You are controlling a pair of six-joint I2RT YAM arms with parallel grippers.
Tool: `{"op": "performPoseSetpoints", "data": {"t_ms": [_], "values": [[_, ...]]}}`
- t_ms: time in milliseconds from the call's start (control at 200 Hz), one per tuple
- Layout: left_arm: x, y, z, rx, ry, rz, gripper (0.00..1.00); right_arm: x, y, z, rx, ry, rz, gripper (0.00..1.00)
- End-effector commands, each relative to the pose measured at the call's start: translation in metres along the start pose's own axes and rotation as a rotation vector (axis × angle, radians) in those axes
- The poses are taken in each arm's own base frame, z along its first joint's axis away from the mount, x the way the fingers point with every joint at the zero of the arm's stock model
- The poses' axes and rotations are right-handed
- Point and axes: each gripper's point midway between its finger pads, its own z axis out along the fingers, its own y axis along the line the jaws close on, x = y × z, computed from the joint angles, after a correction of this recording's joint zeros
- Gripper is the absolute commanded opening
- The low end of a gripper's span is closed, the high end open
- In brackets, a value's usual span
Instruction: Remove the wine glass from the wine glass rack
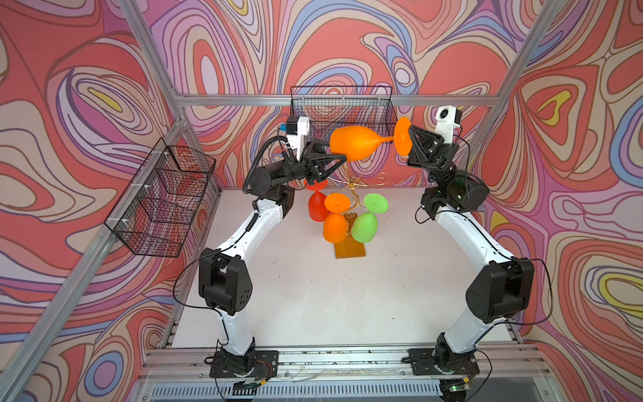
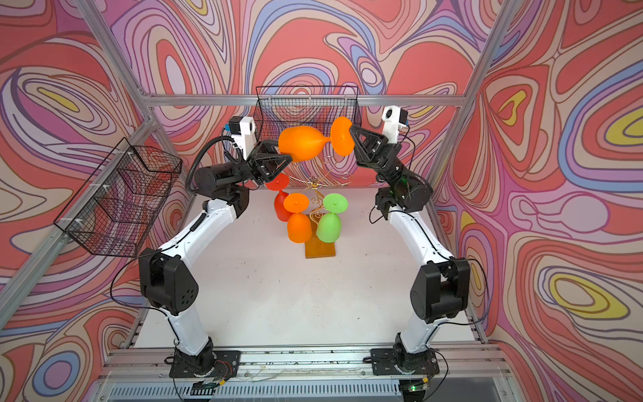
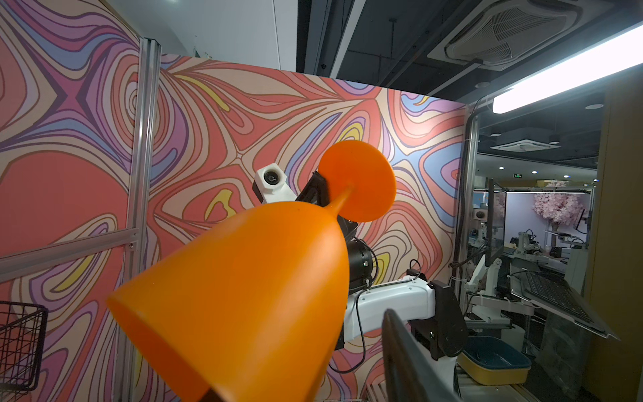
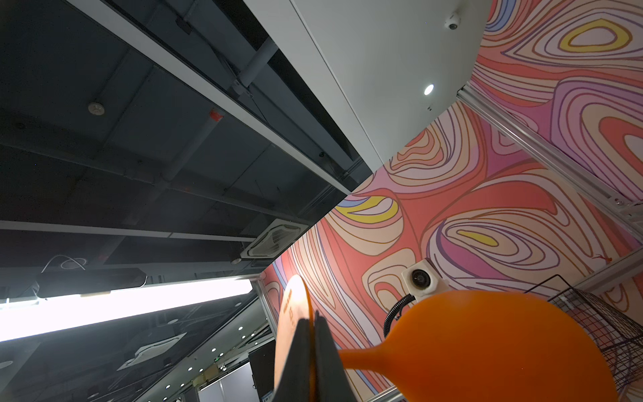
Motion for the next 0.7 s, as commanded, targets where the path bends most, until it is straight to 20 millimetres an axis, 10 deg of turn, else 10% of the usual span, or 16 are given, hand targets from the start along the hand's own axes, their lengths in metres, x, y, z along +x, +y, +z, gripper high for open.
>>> {"op": "performPoseSetpoints", "data": {"t_ms": [0,411,696], "values": [[-0.010,-0.028,0.002,0.053,-0.002,0.103,0.37,-0.002,-0.007,-0.001,-0.008,-0.006,-0.001,0.00],[-0.008,-0.032,-0.002,0.032,-0.017,0.121,0.05,-0.006,-0.018,-0.008,0.010,-0.033,0.026,0.01],[-0.010,-0.045,-0.006,0.031,-0.008,0.147,0.00,-0.008,-0.030,-0.017,0.040,-0.047,0.038,0.41]]}}
